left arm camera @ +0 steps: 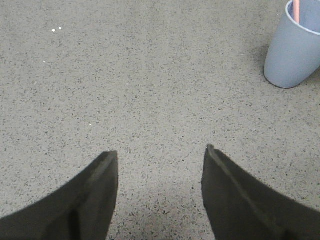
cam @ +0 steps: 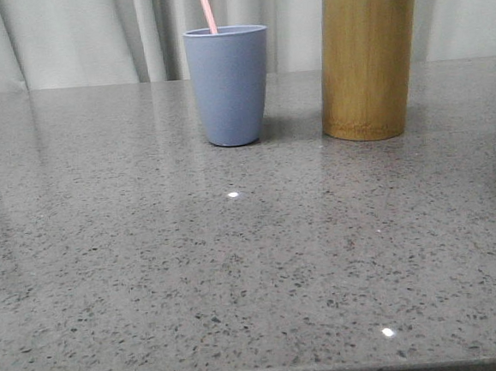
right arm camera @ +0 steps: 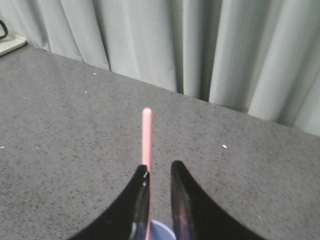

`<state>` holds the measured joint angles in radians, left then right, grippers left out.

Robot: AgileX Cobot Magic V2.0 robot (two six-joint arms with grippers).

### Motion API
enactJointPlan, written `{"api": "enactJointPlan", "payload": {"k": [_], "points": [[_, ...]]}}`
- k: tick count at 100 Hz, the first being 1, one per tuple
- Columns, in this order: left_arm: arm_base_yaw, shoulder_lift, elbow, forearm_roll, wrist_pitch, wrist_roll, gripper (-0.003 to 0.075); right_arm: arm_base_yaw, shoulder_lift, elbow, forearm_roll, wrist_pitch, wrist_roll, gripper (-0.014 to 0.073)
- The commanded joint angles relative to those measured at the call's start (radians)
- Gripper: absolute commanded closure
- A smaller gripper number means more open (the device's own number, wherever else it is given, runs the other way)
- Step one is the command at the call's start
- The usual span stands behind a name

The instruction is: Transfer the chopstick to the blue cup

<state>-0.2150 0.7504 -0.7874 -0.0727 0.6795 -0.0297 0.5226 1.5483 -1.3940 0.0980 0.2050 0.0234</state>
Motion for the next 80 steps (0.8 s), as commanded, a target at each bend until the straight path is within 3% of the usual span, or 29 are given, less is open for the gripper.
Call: {"api": "enactJointPlan", "payload": {"k": [1, 39, 66, 80], "points": [[0.002, -0.016, -0.027, -0.012, -0.078, -0.01, 0.0344, -0.04, -0.101, 0.042, 0.001, -0.087, 0.011, 0.0457], [0.002, -0.06, -0.027, -0.008, -0.084, -0.012, 0.0358, -0.221, -0.392, 0.379, 0.001, -0.091, 0.011, 0.0457], [0.002, -0.06, -0.027, -0.007, -0.104, -0.012, 0.0512, -0.328, -0.619, 0.593, 0.001, -0.083, 0.011, 0.0468], [0.002, -0.062, -0.017, -0.007, -0.116, -0.012, 0.0634, -0.348, -0.724, 0.687, 0.001, -0.085, 0.011, 0.0561]]}}
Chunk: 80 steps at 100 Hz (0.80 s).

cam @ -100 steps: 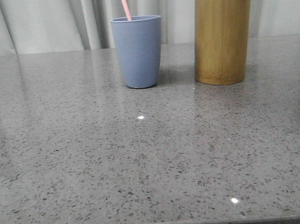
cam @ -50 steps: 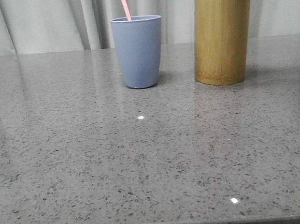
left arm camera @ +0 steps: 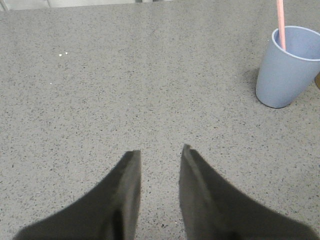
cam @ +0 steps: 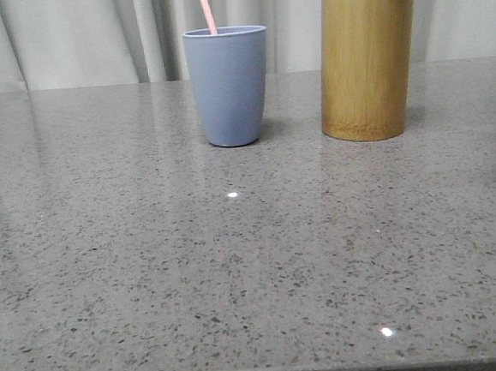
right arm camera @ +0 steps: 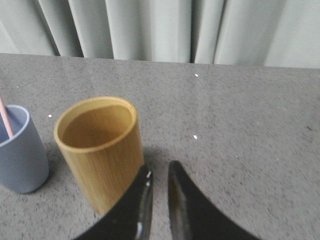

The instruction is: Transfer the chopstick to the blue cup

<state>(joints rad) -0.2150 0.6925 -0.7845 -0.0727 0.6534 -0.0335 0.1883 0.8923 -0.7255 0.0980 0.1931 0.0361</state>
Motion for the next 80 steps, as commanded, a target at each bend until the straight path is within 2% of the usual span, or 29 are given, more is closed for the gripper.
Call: {"api": "enactJointPlan", "payload": {"k": [1, 12, 16, 40, 80], "points": [[0.002, -0.005, -0.018, -0.007, -0.092, -0.008, 0.064, -0.014, -0.073, 0.023, 0.001, -0.073, -0.002, 0.0574], [0.002, -0.026, 0.014, -0.007, -0.121, -0.008, 0.0741, -0.017, -0.15, 0.089, 0.001, -0.078, -0.002, 0.0674], [0.002, -0.04, 0.033, -0.007, -0.132, -0.008, 0.0739, -0.017, -0.178, 0.11, 0.001, -0.078, -0.002, 0.0705], [0.002, -0.151, 0.165, -0.006, -0.233, -0.008, 0.0739, -0.017, -0.325, 0.221, 0.001, -0.092, -0.002, 0.0697], [0.002, -0.371, 0.374, 0.029, -0.361, -0.008, 0.0739, -0.017, -0.567, 0.437, -0.001, -0.264, -0.003, 0.0697]]}}
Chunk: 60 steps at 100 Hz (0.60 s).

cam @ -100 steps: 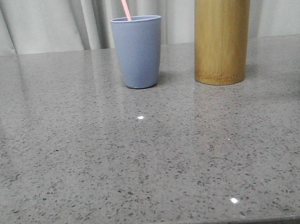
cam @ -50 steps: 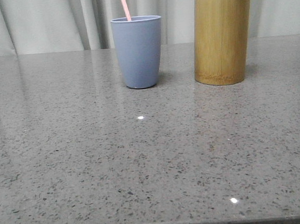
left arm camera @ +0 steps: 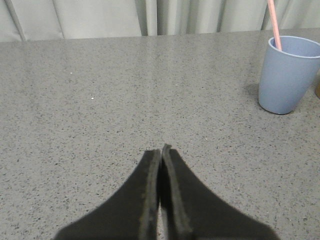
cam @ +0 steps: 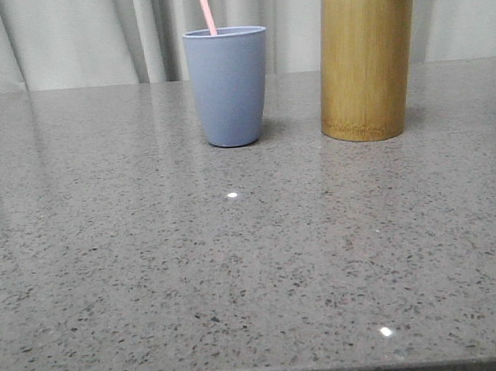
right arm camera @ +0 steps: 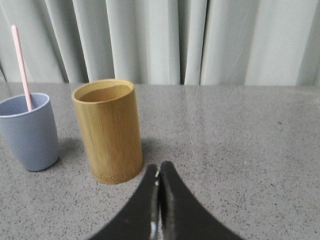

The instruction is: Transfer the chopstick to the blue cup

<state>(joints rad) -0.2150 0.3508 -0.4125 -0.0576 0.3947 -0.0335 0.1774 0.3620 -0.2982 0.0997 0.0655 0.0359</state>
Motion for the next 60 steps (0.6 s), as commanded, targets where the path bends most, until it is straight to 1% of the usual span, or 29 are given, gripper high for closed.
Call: {"api": "enactJointPlan", "payload": {"k": [1, 13, 32, 60], "points": [[0.002, -0.033, 0.004, 0.016, -0.103, -0.008, 0.0739, -0.006, -0.04, 0.013, -0.003, -0.144, -0.003, 0.0697], [0.002, -0.089, 0.043, 0.031, -0.107, -0.008, 0.0739, -0.006, -0.086, 0.061, -0.003, -0.184, -0.003, 0.0697], [0.002, -0.179, 0.078, 0.066, -0.107, -0.008, 0.0739, -0.006, -0.128, 0.1, -0.003, -0.206, -0.003, 0.0697], [0.002, -0.202, 0.083, 0.069, -0.105, -0.008, 0.0739, -0.006, -0.129, 0.1, -0.003, -0.207, -0.003, 0.0697]]}}
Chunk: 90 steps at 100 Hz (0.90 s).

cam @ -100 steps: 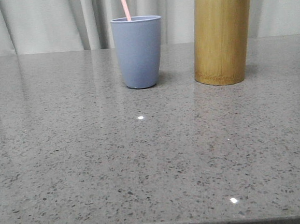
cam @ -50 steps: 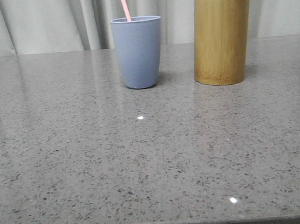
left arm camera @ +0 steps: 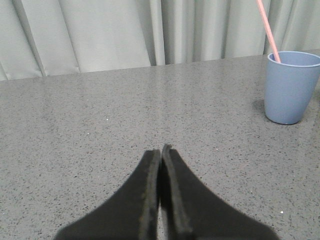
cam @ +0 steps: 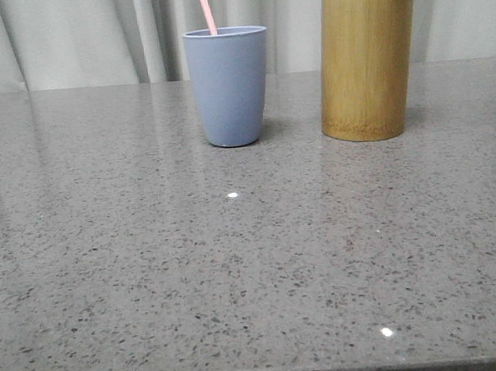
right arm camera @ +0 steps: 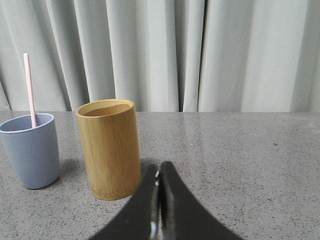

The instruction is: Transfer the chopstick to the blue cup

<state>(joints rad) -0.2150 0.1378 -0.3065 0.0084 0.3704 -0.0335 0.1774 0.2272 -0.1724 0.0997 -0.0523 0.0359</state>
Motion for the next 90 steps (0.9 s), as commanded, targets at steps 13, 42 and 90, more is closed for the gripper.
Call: {"api": "enactJointPlan", "payload": {"k": [13, 42, 90], "points": [[0.002, 0.011, -0.023, 0.003, -0.078, -0.008, 0.0739, -0.006, 0.006, -0.026, -0.003, -0.089, -0.003, 0.0697], [0.002, 0.011, -0.023, 0.003, -0.078, -0.008, 0.0739, -0.006, 0.006, -0.026, -0.003, -0.089, -0.003, 0.0697], [0.002, 0.011, -0.005, 0.003, -0.112, -0.008, 0.0739, -0.006, 0.006, -0.026, -0.003, -0.089, -0.003, 0.0697]]}}
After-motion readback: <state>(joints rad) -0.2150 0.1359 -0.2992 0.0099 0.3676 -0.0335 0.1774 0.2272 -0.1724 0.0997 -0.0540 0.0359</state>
